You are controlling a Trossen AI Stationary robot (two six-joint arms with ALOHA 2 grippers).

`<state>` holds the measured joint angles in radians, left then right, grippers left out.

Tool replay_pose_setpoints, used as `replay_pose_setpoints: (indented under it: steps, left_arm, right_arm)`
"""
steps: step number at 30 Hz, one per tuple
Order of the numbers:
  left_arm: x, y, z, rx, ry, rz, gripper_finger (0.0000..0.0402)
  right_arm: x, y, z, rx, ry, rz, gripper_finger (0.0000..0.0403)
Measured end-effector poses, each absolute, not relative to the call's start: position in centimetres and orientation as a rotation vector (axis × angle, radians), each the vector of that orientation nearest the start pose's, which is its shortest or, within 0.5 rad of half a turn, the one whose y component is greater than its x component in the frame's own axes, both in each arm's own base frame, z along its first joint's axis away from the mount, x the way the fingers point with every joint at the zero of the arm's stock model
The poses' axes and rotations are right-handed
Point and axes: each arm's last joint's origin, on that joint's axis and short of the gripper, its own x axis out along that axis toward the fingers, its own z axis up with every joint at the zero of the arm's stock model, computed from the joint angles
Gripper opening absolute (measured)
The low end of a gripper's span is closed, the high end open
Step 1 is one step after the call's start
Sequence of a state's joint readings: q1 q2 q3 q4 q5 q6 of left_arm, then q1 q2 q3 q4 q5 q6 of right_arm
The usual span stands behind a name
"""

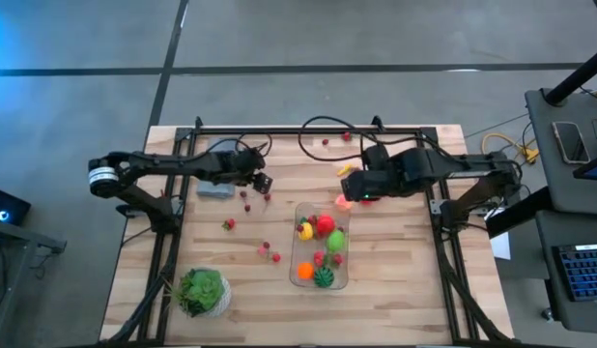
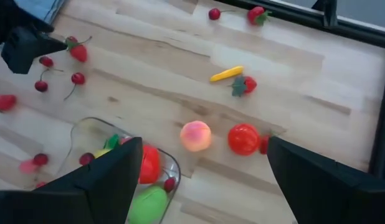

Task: Pick and placing Produce into tupperware
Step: Put the strawberry into the transparent bin

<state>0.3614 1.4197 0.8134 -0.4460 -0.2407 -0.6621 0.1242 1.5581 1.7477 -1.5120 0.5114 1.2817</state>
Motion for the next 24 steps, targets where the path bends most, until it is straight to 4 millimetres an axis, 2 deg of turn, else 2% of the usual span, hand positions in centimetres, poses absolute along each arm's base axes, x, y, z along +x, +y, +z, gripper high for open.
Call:
replay_pose_setpoints:
  steps: [6,9,16,19,24]
  left_arm:
    - [24.7,9.7,19.1,-0.061,1.027,0.513,0.0239]
    - [24.5,9.7,18.8,0.119,1.093,0.4,0.0239]
    - [24.4,10.2,18.8,0.341,1.126,0.234,0.0239]
    - [24.6,10.3,18.5,0.344,1.115,0.148,0.0239]
    - [25.6,11.1,17.0,0.341,1.171,0.144,0.0239]
  right_arm:
    - [26.9,1.9,38.2,0.623,0.861,-1.004,0.0336]
    - [26.9,2.0,38.1,0.631,0.899,-0.972,0.0336]
    - [26.9,2.1,38.1,0.63,0.941,-0.933,0.0334]
    - [26.9,2.1,38.1,0.623,0.945,-0.928,0.0333]
    - [26.8,2.1,38.1,0.617,0.948,-0.924,0.0329]
